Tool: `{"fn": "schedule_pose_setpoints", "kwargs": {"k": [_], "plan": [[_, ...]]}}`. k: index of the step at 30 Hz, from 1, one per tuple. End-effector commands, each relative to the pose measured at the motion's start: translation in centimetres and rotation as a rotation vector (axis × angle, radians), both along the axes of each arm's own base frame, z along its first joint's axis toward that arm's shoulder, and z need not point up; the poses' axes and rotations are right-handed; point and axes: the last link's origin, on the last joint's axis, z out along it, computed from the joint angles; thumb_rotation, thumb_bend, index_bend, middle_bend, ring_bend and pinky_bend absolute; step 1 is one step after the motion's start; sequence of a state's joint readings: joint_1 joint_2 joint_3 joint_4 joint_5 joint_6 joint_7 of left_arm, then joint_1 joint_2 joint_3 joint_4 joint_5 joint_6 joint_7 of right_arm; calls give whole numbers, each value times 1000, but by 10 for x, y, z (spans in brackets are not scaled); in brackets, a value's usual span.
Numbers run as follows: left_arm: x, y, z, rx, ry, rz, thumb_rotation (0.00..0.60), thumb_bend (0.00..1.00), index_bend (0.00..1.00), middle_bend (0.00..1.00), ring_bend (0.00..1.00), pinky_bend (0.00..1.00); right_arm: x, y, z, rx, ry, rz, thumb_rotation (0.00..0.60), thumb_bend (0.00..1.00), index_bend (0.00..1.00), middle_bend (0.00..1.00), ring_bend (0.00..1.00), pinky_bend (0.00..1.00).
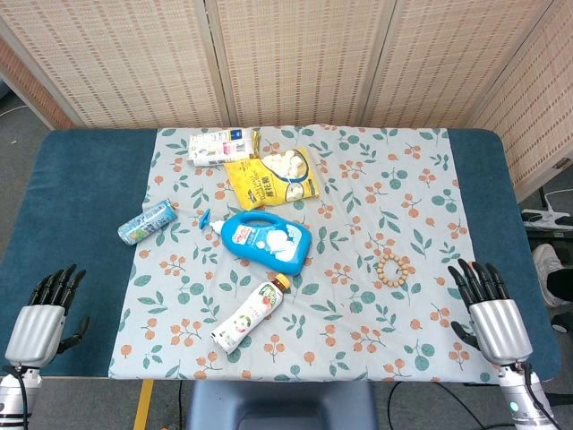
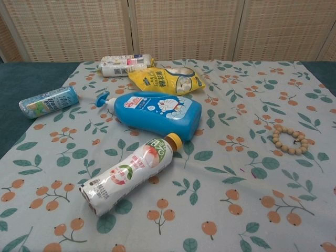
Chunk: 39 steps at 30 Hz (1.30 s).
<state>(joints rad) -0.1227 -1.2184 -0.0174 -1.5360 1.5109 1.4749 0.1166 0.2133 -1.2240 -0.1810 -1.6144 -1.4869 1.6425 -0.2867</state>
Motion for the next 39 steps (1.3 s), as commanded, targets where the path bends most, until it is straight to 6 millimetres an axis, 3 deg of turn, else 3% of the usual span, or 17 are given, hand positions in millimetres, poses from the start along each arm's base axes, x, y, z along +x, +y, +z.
{"fn": "schedule_pose_setpoints", "kwargs": {"k": [1,4,7,12,15,20,39], "plan": [[-1,0,1,6,-5,5,600,427,0,0,0,96,2,1,-3,12,6,9,600,99,0,0,0,0],[-1,0,3,6,-17,9,600,429,0,0,0,97,3,-1,-10,34,19,34,600,102,0,0,0,0],[-2,0,4,3,-18,13,600,429,0,0,0,98,4,-15,-22,61,44,76,600,123,6,27,0,0],[-2,0,3,-6,-22,15,600,431,0,0,0,99,3,-56,-42,125,131,139,600,184,210,249,0,7],[-3,0,2,-12,-19,18,600,431,0,0,0,100,-2,-78,-56,179,179,149,600,207,305,310,18,21],[-3,1,0,-15,-17,23,600,431,0,0,0,101,-10,-101,-79,252,238,135,600,228,342,344,49,32],[-6,4,0,-23,-13,39,600,433,0,0,0,102,-11,-128,-118,317,313,157,600,245,454,406,131,69]]}}
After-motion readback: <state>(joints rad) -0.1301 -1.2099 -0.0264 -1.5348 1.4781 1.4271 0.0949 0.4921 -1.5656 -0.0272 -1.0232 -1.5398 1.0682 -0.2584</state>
